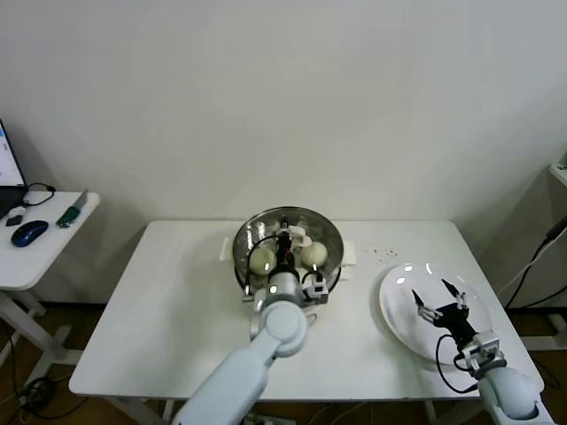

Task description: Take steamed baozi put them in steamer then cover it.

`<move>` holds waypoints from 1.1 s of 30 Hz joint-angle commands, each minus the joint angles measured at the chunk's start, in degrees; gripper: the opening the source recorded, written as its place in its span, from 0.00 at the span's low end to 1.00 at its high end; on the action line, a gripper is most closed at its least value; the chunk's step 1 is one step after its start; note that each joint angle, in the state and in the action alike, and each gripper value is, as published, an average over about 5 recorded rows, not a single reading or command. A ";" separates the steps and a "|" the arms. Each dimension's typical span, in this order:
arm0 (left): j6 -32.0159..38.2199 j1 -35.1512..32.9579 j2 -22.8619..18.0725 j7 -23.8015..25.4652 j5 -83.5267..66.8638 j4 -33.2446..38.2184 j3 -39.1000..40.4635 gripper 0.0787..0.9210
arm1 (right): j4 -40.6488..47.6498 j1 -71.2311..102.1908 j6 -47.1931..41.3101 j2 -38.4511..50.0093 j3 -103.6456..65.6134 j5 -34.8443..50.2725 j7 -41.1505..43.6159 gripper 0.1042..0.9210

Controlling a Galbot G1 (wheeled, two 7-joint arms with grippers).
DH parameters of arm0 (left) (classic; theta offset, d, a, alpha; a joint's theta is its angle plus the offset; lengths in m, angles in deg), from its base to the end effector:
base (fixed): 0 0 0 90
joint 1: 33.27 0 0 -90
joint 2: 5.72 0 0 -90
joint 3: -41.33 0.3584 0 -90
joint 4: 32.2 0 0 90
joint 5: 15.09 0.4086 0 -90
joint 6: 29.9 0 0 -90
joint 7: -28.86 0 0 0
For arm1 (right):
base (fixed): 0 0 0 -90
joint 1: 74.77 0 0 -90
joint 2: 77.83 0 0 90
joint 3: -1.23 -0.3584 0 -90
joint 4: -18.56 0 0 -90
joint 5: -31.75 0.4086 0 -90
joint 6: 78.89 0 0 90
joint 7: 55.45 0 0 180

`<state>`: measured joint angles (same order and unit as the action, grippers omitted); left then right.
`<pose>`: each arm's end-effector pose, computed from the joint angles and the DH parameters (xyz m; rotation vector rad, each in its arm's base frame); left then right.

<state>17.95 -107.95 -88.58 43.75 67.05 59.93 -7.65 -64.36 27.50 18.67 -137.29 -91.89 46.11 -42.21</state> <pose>0.3959 -0.2233 -0.2792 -0.0382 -2.1930 -2.1754 0.3232 -0.2267 -0.4191 0.2646 -2.8957 0.3954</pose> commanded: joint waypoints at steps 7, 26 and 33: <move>-2.84 -3.19 3.21 1.45 -3.44 11.72 -0.03 0.39 | -0.24 -0.14 -1.09 0.19 -0.15 0.53 0.10 0.88; -2.43 -18.14 13.80 -15.72 -29.67 32.89 -10.69 0.88 | -5.46 0.73 -7.96 0.70 -1.21 1.43 -0.66 0.88; 14.31 -25.99 13.87 -32.40 -59.66 35.29 -22.86 0.88 | -7.26 2.15 -7.88 -0.51 -2.20 1.74 -0.24 0.88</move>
<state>17.90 -122.95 -77.59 32.35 44.30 86.66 -16.14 -69.13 28.49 12.06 -137.07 -93.25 47.19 -42.59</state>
